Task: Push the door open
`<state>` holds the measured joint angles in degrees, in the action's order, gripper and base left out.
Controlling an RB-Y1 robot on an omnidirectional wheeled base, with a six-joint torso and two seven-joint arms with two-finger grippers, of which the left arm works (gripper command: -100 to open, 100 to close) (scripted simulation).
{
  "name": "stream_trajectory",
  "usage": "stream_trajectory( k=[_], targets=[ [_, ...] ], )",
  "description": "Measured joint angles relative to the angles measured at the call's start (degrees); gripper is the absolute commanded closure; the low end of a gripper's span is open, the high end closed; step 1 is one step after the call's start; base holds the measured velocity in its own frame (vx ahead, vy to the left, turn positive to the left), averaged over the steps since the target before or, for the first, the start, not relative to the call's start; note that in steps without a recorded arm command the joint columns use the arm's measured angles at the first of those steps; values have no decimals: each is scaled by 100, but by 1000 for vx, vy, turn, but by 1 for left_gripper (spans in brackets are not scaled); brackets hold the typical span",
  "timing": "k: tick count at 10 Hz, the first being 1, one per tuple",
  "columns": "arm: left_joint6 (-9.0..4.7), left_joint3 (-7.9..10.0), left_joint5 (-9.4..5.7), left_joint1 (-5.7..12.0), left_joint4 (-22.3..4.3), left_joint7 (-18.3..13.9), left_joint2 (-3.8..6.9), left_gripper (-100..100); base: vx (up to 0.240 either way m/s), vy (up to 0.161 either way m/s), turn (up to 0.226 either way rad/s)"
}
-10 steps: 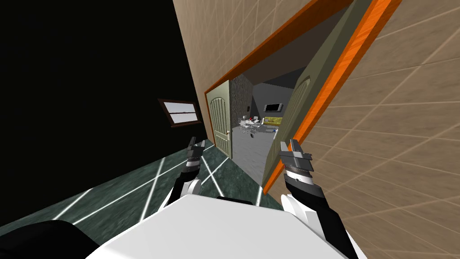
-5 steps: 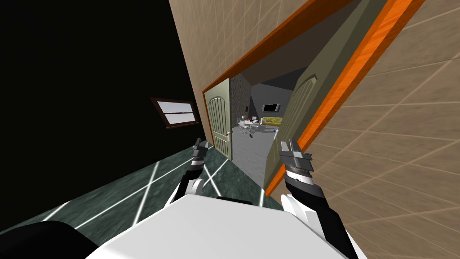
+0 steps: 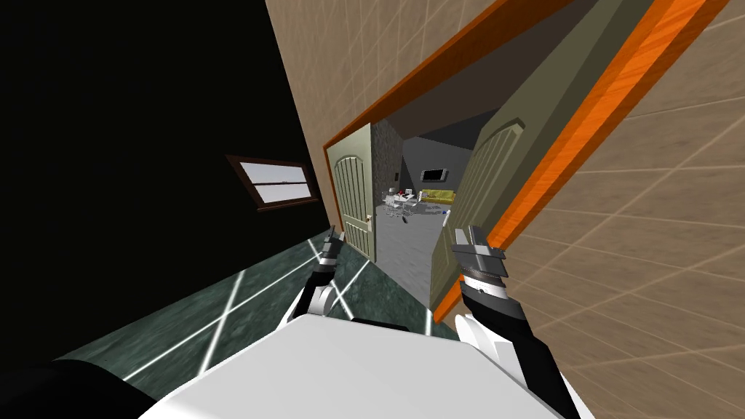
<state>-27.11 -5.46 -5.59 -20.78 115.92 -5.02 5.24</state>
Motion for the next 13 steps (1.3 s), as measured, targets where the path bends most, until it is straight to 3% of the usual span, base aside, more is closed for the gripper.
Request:
stream_trajectory(
  k=[1, 6, 8, 10, 13],
  targets=[
    [36, -45, 9, 18, -80, -11, 28, -100, 99, 102, -84],
    [196, -224, 63, 440, -804, -51, 111, -100, 82, 101, -88],
    [264, -350, 105, 485, -992, -49, 122, -100, 71, 107, -92],
    [329, -435, 132, 646, -1279, -53, 144, -100, 92, 106, -91],
    [448, -555, 157, 793, -1589, -98, 233, -100, 63, 102, -66]
  ],
)
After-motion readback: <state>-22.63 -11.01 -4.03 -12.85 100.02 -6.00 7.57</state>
